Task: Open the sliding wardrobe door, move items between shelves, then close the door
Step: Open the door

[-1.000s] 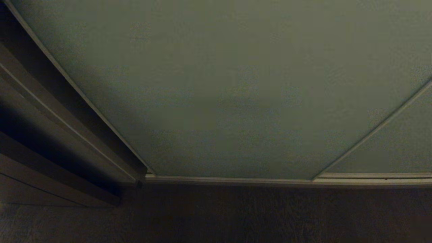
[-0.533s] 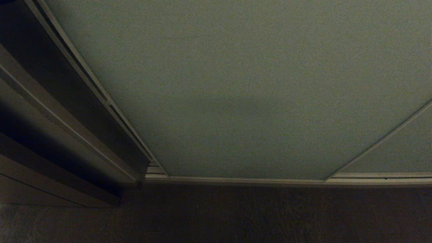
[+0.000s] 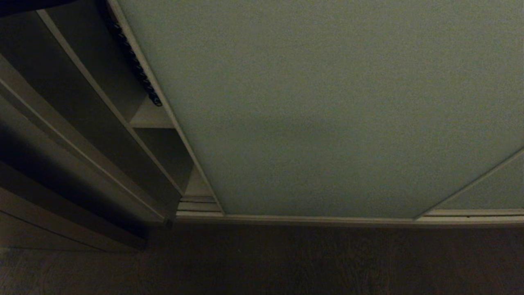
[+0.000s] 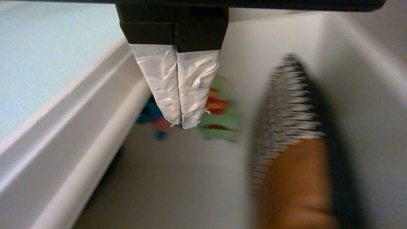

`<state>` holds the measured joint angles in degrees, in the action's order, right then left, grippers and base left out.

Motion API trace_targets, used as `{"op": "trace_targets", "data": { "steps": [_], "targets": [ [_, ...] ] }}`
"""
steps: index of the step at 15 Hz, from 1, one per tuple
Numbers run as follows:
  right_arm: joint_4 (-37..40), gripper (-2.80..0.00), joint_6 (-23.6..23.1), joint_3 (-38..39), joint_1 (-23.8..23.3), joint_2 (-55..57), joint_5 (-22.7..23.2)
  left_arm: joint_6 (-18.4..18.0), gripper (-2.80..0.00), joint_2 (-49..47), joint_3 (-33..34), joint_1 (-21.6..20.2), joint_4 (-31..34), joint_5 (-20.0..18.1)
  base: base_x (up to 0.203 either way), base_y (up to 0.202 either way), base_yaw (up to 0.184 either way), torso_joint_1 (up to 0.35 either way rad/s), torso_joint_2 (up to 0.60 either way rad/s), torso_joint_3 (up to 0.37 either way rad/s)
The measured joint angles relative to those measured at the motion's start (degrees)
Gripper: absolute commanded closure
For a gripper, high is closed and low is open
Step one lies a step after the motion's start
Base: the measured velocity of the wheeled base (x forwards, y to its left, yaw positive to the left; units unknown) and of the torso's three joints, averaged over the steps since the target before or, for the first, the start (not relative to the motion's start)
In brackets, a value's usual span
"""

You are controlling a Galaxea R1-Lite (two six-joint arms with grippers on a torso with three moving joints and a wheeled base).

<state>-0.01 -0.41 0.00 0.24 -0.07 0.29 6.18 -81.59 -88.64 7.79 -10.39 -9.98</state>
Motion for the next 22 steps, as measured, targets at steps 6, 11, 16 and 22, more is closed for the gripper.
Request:
{"op": "trace_targets", "data": {
  "steps": [6,11,16,22],
  "targets": [
    [-0.04,0.0,0.0,0.0,0.0,0.0,-0.02,-1.69,0.0,-3.5,0.02,9.54,0.0,1.67,0.0,0.0,0.0,0.0,0.0,0.0],
    [-0.04,0.0,0.0,0.0,0.0,0.0,0.0,-2.35,0.0,-6.29,-1.39,15.27,-0.02,2.71,0.0,0.0,0.0,0.0,0.0,0.0],
    [-0.01,0.0,0.0,0.0,0.0,0.0,0.0,-3.04,0.0,-7.66,-1.6,21.58,-0.22,3.08,0.0,0.0,0.0,0.0,0.0,0.0],
    [-0.06,0.0,0.0,0.0,0.0,0.0,0.01,-2.71,0.0,-8.69,-1.55,27.06,0.25,2.68,0.0,0.0,0.0,0.0,0.0,0.0]
  ]
}}
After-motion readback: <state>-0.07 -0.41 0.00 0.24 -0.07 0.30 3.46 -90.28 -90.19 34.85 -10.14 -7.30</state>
